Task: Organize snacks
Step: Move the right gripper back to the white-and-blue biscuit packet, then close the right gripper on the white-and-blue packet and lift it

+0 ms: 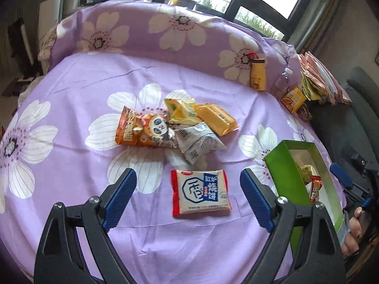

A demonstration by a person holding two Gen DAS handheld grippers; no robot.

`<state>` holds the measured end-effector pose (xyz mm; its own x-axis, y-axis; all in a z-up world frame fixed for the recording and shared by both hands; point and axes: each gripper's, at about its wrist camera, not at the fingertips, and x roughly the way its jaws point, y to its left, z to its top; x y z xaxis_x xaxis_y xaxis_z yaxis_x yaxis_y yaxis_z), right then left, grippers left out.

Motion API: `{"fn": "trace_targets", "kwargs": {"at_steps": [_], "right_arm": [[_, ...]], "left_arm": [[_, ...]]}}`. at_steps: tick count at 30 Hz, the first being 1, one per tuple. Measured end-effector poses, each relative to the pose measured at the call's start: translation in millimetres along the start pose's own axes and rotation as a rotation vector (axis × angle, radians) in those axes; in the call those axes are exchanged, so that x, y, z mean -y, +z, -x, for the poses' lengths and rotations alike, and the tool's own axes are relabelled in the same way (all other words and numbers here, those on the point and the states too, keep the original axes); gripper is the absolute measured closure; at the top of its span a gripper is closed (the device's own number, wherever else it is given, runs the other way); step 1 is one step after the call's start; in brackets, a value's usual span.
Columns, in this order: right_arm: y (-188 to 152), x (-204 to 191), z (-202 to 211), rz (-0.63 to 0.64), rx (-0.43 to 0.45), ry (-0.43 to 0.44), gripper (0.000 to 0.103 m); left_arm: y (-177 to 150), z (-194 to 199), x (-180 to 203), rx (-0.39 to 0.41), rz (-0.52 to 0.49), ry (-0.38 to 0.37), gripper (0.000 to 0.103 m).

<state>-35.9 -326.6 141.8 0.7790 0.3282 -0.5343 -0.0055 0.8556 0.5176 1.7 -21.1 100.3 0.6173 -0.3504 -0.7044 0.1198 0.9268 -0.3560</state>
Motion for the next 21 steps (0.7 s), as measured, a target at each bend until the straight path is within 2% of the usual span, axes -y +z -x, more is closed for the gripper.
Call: {"fn": "trace_targets", "kwargs": {"at_steps": [4,6,9,12,16,18,19,20,21], "right_arm": [[-11.6,-14.2,-32.3,0.028,-0.091,0.019,0.027],[-17.6,-19.0,-49.3,0.031,-0.139,0.038,0.027],[-27.2,-23.6,-77.7,0.012,-0.235,0.113,0.027],[-37.3,-26.1,-104.9,-0.007,-0.322,0.128,0.027],[-48.8,-23.1,-129.5,-0.032,-0.392,0.132,0.027],[-51.8,-21.5,-136.6,-0.033,-0.408,0.119,0.031],[-52.6,-21.2,-139.3,-0.027,-0.41,0.105,0.036],[-53.8,-20.0,-141.8,-0.024,-0.412,0.094,0.045],[-55.3,-17.6,-144.8,-0.035,-0.422,0.098,0.049]], "left_arm": [[-5.9,-24.3,-29.7,-0.089,0.118,-0.062,0.015],[-7.6,-31.7,-32.3,-0.107,0.121,-0.063,0.015],[-11.4,-40.6,-30.3,-0.115,0.123,-0.064,0.015],[-14.0,-51.3,-26.2,-0.143,0.118,-0.114,0.019],[-19.4,-62.6,-31.1,-0.184,0.133,-0.144,0.036],[-22.1,-66.0,-31.6,-0.201,0.133,-0.16,0.054],[-23.6,-67.6,-31.1,-0.209,0.133,-0.165,0.063],[-25.5,-68.1,-30.6,-0.21,0.132,-0.165,0.064],[-26.8,-67.8,-30.4,-0.201,0.131,-0.16,0.064]]}}
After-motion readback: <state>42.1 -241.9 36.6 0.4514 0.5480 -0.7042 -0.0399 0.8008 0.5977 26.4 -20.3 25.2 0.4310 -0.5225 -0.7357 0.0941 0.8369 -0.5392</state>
